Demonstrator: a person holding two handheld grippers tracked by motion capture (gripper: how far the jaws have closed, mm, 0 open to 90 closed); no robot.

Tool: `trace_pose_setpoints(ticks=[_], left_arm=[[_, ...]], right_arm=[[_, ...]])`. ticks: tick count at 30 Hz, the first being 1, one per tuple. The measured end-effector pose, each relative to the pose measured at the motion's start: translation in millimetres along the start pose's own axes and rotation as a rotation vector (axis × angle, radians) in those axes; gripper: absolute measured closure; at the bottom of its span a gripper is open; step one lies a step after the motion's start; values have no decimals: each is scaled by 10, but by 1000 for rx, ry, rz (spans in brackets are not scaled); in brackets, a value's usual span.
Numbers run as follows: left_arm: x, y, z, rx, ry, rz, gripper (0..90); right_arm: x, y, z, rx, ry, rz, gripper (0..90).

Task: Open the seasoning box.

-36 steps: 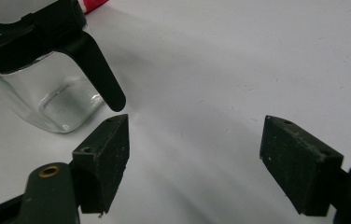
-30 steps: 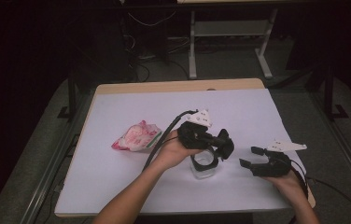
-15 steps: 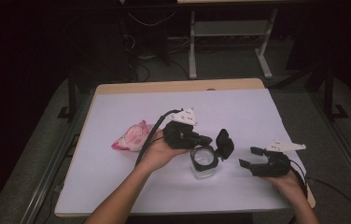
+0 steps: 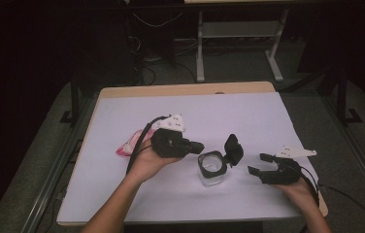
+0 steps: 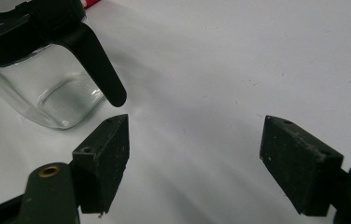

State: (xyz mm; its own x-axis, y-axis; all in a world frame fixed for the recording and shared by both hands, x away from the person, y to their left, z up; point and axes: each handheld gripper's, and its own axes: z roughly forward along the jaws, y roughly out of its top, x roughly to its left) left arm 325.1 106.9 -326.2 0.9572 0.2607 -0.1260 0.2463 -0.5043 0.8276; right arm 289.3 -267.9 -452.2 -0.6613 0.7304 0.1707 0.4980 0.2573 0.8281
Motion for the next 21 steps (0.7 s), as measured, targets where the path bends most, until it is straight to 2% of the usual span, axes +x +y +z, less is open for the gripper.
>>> trace_pose_setpoints(ticks=[6, 9, 13, 17, 19, 21], left_arm=[[-5, -108, -131, 5, 24, -18, 693], [-14, -171, -241, -7, 45, -21, 649], [-19, -208, -319, -11, 51, -20, 601], [-10, -284, -493, -25, 93, -30, 554], [-7, -299, -523, -25, 100, -33, 528], [4, -363, -645, -34, 131, -39, 505]], right_arm=[[-5, 2, -4, 2, 0, 2, 238], [-6, 3, -13, -3, -3, 2, 238], [-11, 4, -18, -8, -7, -2, 238], [-9, 5, -23, -10, -8, 0, 238], [-9, 5, -23, -9, -8, 1, 237], [-9, 2, -21, -6, -9, 3, 238]])
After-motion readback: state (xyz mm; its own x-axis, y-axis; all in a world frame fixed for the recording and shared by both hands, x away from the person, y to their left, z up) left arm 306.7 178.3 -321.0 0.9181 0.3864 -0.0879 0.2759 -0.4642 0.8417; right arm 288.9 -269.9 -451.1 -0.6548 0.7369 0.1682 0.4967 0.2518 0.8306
